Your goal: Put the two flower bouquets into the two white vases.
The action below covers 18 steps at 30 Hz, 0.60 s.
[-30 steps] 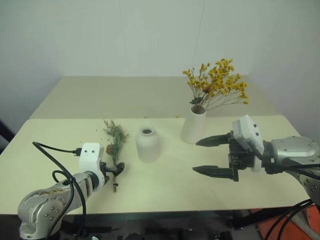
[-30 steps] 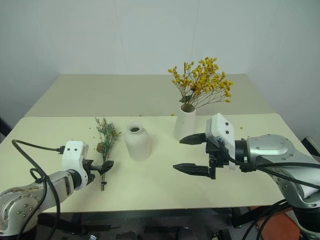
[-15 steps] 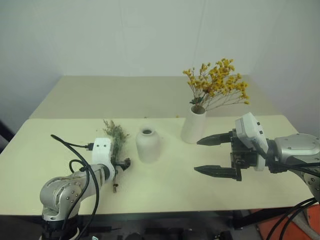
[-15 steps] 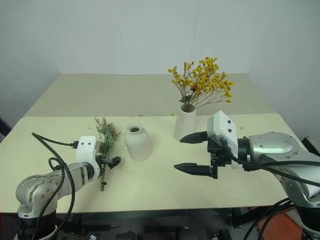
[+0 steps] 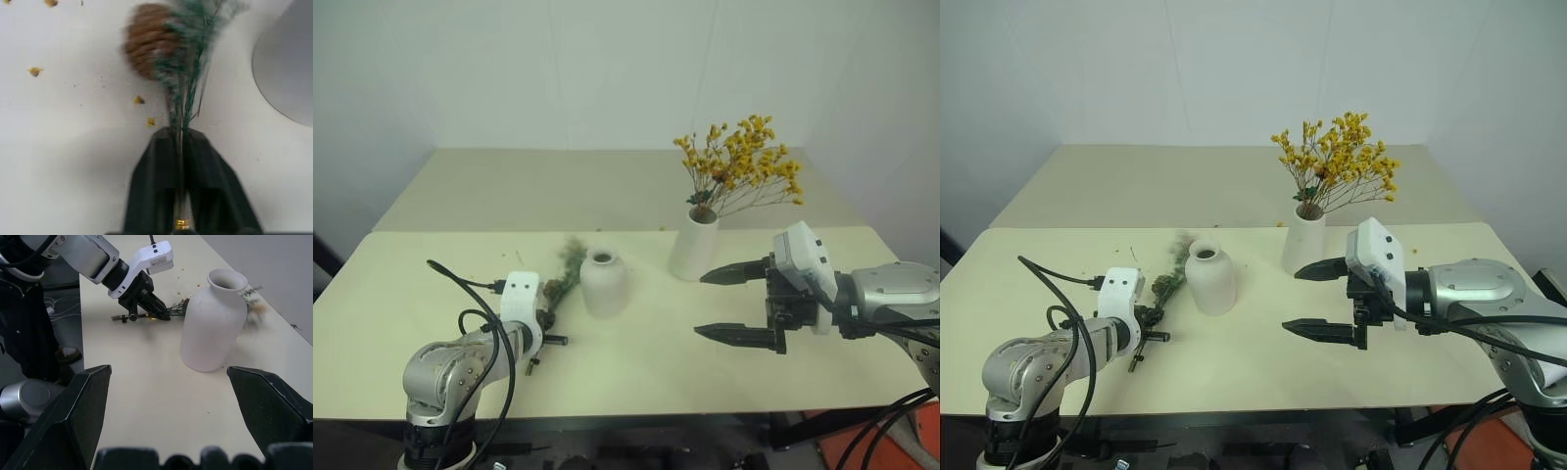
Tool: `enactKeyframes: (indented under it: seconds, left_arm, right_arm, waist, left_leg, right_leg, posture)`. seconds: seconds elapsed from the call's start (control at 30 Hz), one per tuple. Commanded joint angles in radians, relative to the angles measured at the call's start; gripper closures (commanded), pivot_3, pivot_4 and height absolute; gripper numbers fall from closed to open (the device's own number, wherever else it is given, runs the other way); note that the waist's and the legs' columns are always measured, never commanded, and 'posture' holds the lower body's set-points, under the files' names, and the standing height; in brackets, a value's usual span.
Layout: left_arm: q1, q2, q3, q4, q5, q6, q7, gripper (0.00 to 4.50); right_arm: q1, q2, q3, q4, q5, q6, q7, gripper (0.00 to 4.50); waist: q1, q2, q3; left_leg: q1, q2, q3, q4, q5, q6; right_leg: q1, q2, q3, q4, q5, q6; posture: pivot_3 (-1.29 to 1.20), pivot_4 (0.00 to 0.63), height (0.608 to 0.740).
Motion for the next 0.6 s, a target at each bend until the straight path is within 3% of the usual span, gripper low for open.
enactKeyframes:
  seconds: [0.03,0.4,0.6]
  left_arm:
    - [0.007,0.016,0.018,-0.021,0.036,-0.06,-0.044,4.28]
    - [-0.017,-0.03,0.159,0.015,0.112,-0.391,-0.122,4.28]
    - [-0.073,-0.036,0.193,0.093,0.164,-0.685,-0.196,4.28]
  right_arm:
    - [-0.005,-0.019,-0.038,-0.006,-0.007,-0.016,0.011,0.0]
    - [-0.015,-0.008,-0.035,0.0,-0.026,-0.03,0.01,0.0]
    - [-0.001,0.013,-0.043,-0.025,-0.036,-0.048,-0.027,0.0]
  waist:
    - [-0.001,0.0,0.0]
    - [0.0,0.0,0.0]
    - [0.002,0.0,0.0]
  left_leg:
    - [0.0,0.0,0.0,0.0,0.0,0.0]
    - [0.0,0.0,0.0,0.0,0.0,0.0]
    - [-0.002,0.0,0.0,0.0,0.0,0.0]
  right_leg:
    - [0.0,0.0,0.0,0.0,0.0,0.0]
    - [0.0,0.0,0.0,-0.001,0.0,0.0]
    - [0.0,0.0,0.0,-0.005,0.002,0.001]
  posture:
    - [0.0,0.15,0.74]
    - [0.0,0.15,0.74]
    - [0.0,0.15,0.74]
